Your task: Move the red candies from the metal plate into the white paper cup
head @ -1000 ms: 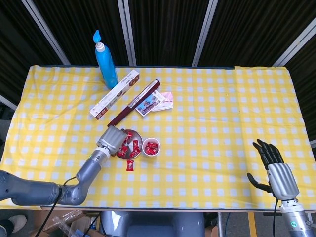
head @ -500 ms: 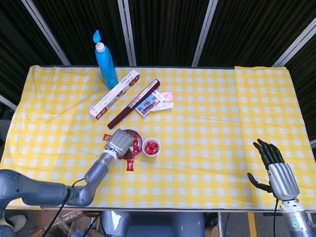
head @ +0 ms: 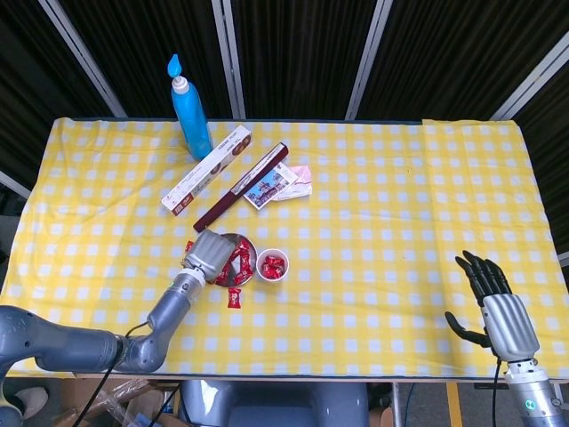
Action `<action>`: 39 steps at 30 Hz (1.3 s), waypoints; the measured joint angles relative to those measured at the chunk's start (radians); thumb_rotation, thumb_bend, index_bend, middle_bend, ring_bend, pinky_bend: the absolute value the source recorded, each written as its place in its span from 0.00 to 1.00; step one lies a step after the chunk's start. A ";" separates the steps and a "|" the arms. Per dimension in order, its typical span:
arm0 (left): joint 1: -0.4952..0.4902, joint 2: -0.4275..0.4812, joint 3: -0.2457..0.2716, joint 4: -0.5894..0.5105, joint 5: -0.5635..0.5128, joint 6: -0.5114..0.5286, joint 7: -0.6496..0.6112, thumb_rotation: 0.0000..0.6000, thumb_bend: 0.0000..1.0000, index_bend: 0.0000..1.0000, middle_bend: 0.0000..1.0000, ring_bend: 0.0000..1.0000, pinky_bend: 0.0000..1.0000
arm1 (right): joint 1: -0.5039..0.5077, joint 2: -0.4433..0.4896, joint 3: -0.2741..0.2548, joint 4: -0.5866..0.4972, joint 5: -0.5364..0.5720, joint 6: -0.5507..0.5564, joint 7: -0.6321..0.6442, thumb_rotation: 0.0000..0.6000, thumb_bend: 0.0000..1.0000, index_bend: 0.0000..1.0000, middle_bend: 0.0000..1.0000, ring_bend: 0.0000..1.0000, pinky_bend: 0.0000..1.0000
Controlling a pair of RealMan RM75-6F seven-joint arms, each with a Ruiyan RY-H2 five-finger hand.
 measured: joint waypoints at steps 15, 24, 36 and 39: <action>0.007 -0.068 -0.006 0.056 -0.003 -0.002 0.007 1.00 0.27 0.45 0.46 0.88 0.95 | -0.001 0.002 0.000 -0.001 0.004 -0.001 0.006 1.00 0.39 0.00 0.00 0.00 0.00; 0.015 -0.083 -0.008 0.080 0.015 -0.012 0.001 1.00 0.33 0.47 0.49 0.88 0.95 | 0.000 0.000 0.001 -0.002 0.006 -0.003 0.002 1.00 0.39 0.00 0.00 0.00 0.00; 0.029 -0.080 -0.006 0.085 0.038 -0.012 -0.004 1.00 0.46 0.58 0.64 0.89 0.96 | 0.000 -0.002 0.001 -0.003 0.009 -0.006 -0.001 1.00 0.39 0.00 0.00 0.00 0.00; 0.032 -0.079 -0.008 0.085 0.049 -0.008 -0.007 1.00 0.47 0.61 0.68 0.89 0.96 | 0.000 -0.002 0.002 -0.003 0.009 -0.005 -0.001 1.00 0.39 0.00 0.00 0.00 0.00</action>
